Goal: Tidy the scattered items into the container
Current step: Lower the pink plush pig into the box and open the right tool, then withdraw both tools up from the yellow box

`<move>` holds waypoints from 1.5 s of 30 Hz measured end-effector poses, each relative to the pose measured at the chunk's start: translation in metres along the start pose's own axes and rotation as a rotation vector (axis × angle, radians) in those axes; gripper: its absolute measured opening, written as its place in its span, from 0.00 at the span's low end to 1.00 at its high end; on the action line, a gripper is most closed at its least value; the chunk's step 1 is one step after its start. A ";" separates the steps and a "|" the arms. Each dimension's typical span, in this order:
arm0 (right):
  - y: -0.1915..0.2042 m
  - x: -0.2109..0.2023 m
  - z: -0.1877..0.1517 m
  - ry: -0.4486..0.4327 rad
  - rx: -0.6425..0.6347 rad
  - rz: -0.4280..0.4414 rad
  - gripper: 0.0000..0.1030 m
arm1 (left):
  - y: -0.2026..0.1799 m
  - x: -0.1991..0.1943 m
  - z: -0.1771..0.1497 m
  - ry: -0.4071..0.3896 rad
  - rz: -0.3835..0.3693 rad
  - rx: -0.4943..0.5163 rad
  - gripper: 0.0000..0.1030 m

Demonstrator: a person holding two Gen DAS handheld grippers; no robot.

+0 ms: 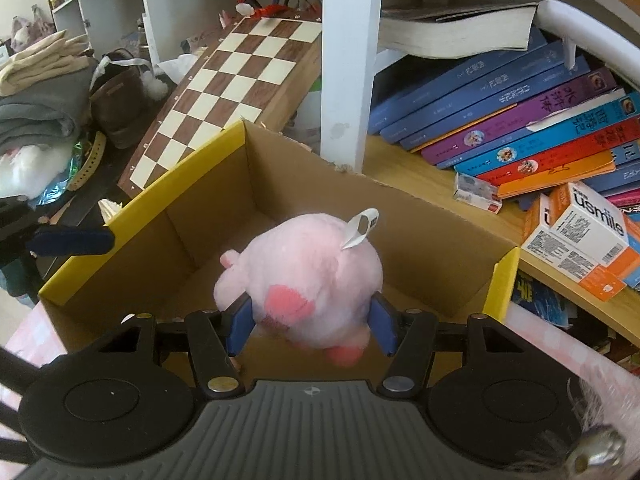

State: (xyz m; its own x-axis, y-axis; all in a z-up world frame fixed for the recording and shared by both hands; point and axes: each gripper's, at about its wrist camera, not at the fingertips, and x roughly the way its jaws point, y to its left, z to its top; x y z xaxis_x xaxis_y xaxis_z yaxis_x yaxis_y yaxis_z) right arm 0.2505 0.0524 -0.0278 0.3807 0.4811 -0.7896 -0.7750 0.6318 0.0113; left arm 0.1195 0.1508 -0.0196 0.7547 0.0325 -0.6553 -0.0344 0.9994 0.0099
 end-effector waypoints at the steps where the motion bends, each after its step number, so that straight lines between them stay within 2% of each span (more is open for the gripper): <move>1: 0.000 0.002 0.001 0.002 0.001 0.001 0.56 | 0.001 0.000 0.000 0.001 0.002 -0.001 0.76; 23: 0.001 0.013 0.012 -0.002 0.020 0.026 0.55 | 0.000 0.004 0.001 0.017 -0.008 -0.001 0.76; 41: 0.002 -0.025 0.003 -0.057 0.051 -0.010 0.57 | -0.007 -0.017 0.003 -0.016 -0.003 0.013 0.76; 45: 0.005 -0.039 -0.002 -0.072 0.059 -0.015 0.58 | -0.010 -0.025 0.000 -0.019 -0.002 0.018 0.83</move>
State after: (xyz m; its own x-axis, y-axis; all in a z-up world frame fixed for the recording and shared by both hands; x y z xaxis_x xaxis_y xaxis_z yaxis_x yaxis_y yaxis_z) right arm 0.2312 0.0353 0.0016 0.4290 0.5123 -0.7440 -0.7386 0.6731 0.0377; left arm 0.1012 0.1402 -0.0034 0.7669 0.0307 -0.6410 -0.0214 0.9995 0.0222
